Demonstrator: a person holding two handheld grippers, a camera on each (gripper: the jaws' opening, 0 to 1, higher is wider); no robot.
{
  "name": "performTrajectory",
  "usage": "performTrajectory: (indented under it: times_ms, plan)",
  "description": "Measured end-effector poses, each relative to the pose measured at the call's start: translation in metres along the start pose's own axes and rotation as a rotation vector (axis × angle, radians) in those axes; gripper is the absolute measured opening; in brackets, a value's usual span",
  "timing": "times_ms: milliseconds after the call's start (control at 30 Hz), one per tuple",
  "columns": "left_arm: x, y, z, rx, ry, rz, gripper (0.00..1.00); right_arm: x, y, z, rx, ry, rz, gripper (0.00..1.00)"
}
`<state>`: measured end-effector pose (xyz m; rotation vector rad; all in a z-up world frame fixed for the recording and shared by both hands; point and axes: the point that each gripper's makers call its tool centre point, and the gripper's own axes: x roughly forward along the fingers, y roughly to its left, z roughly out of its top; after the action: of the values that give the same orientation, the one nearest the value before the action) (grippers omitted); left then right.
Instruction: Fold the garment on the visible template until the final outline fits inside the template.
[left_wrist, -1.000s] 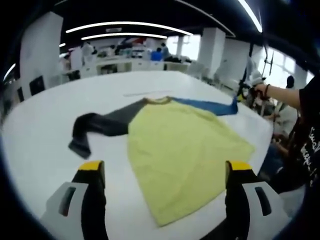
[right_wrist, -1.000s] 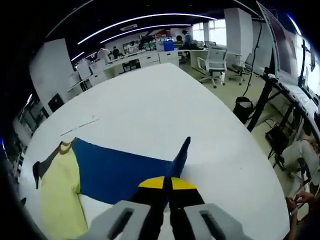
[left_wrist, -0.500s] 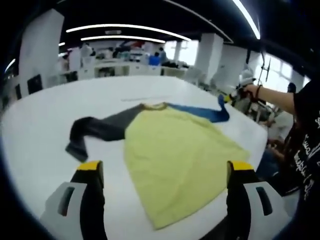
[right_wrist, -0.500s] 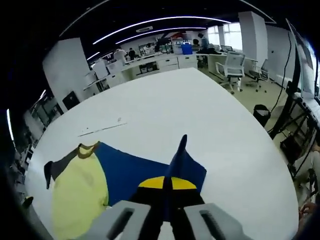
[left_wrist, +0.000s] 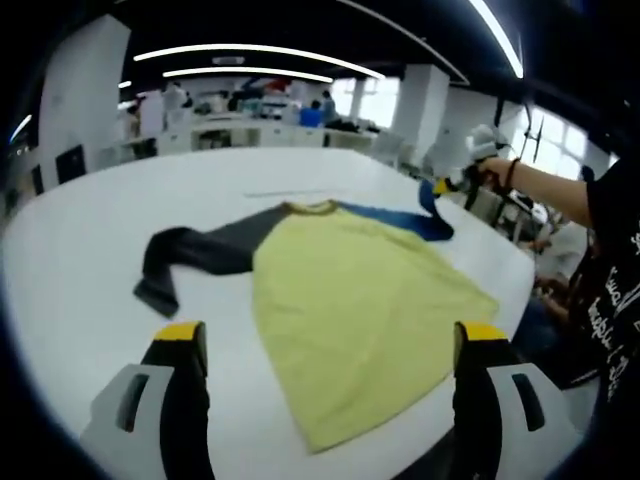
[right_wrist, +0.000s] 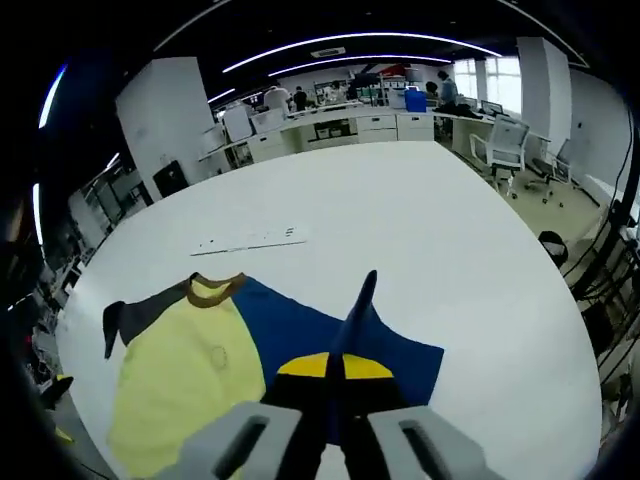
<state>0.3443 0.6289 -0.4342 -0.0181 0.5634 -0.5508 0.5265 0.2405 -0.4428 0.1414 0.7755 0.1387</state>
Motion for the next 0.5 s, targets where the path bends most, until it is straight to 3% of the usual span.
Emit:
performTrajectory:
  times_ms: [500]
  plan:
    - [0.000, 0.000, -0.004, -0.004, 0.008, -0.001, 0.99, 0.017, 0.061, 0.000, -0.094, 0.026, 0.071, 0.00]
